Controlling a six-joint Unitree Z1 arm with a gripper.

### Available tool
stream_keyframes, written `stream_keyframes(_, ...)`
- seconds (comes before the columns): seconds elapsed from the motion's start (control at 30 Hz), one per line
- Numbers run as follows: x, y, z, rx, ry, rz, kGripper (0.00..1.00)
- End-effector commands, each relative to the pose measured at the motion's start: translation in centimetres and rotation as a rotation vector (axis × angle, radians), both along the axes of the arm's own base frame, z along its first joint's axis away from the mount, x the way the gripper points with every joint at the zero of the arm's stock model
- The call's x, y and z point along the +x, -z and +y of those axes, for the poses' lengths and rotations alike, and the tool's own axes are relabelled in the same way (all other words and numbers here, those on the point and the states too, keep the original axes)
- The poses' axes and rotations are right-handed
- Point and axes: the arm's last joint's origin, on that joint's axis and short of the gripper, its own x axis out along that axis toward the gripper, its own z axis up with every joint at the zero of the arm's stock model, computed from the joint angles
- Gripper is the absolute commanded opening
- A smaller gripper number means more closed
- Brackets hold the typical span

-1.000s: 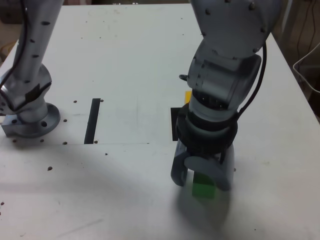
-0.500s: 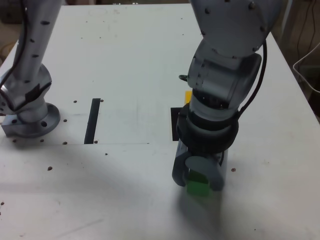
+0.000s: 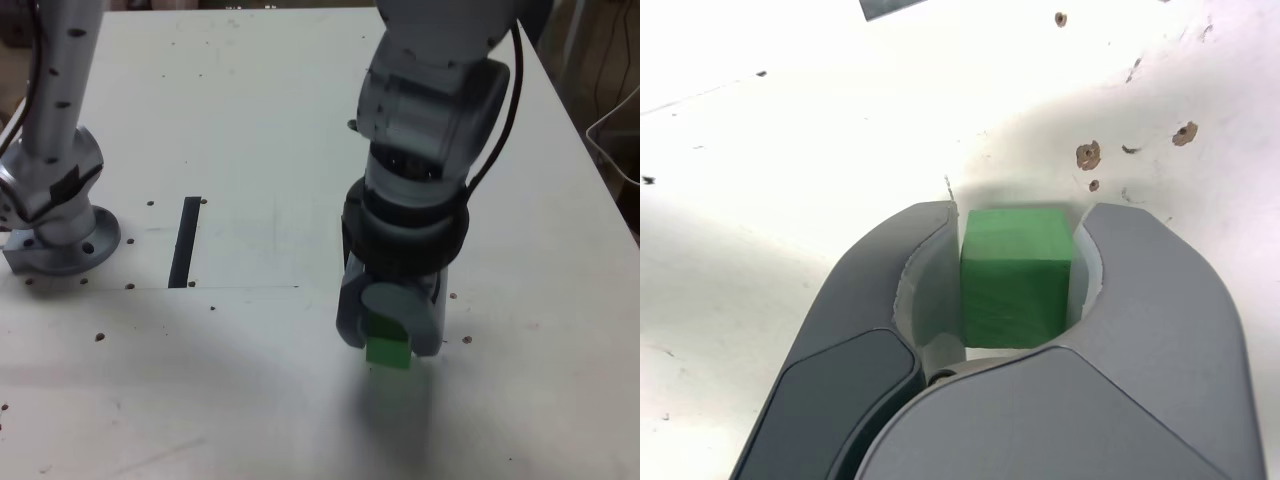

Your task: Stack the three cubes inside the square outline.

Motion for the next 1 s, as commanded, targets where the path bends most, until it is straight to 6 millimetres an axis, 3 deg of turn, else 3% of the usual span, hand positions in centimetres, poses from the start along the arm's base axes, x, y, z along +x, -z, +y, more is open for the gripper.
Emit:
stream_keyframes(0.0, -0.5, -1.6, 0.4, -0.004, 0.000, -0.029, 0.05)
stream_keyframes(0.27, -1.9, -6.2, 2.9, 0.009, -0.013, -0.063, 0.05)
stream_keyframes(0.6, -1.9, -8.9, 8.1, 0.022, -0.067, -0.069, 0.05)
stream_keyframes(0.77, -1.0, -9.5, 10.1, 0.029, -0.095, -0.067, 0.05)
stream_keyframes(0.97, 0.3, -8.7, 12.4, 0.031, -0.132, -0.039, 0.05)
